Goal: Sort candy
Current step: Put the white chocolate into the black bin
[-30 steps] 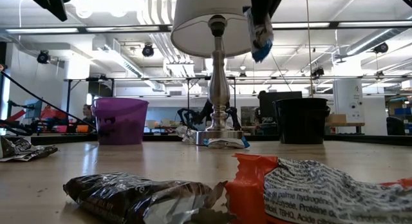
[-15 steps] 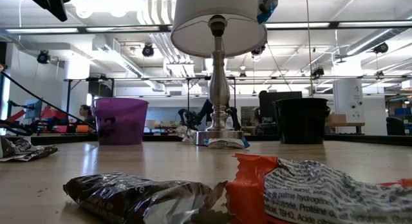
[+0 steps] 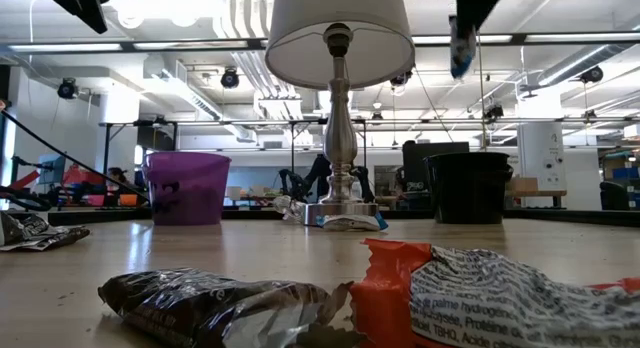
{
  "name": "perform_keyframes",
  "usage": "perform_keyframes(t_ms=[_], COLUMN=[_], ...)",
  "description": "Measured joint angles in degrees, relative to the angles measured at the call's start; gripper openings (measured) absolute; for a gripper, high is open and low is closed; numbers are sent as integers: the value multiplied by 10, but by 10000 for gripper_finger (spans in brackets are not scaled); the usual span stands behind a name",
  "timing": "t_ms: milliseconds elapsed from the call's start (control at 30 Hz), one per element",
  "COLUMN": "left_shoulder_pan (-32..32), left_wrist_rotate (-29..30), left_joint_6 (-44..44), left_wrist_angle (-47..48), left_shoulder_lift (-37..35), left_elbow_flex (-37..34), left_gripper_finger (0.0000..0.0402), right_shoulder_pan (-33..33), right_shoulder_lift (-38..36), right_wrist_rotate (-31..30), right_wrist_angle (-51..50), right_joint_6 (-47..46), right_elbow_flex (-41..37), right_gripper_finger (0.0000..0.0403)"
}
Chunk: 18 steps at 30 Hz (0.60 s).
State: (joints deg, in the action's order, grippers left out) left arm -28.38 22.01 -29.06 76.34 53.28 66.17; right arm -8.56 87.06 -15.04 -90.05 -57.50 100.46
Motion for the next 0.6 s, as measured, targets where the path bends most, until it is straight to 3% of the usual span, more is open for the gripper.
perform_keyframes(t_ms=[300,600], left_shoulder_pan=[0,0], left_wrist_rotate=[21,21], left_joint_6=[-32,-32], left_wrist_angle=[0,0], left_shoulder_lift=[4,27], left_elbow_flex=[0,2], left_gripper_finger=[196,196], right_shoulder_pan=[128,308], right_shoulder_lift=[-56,-87], right_wrist_rotate=[-17,-18], right_wrist_angle=[4,9], right_joint_6=[87,226], right_elbow_flex=[-69,-105], right_gripper_finger=[22,22])
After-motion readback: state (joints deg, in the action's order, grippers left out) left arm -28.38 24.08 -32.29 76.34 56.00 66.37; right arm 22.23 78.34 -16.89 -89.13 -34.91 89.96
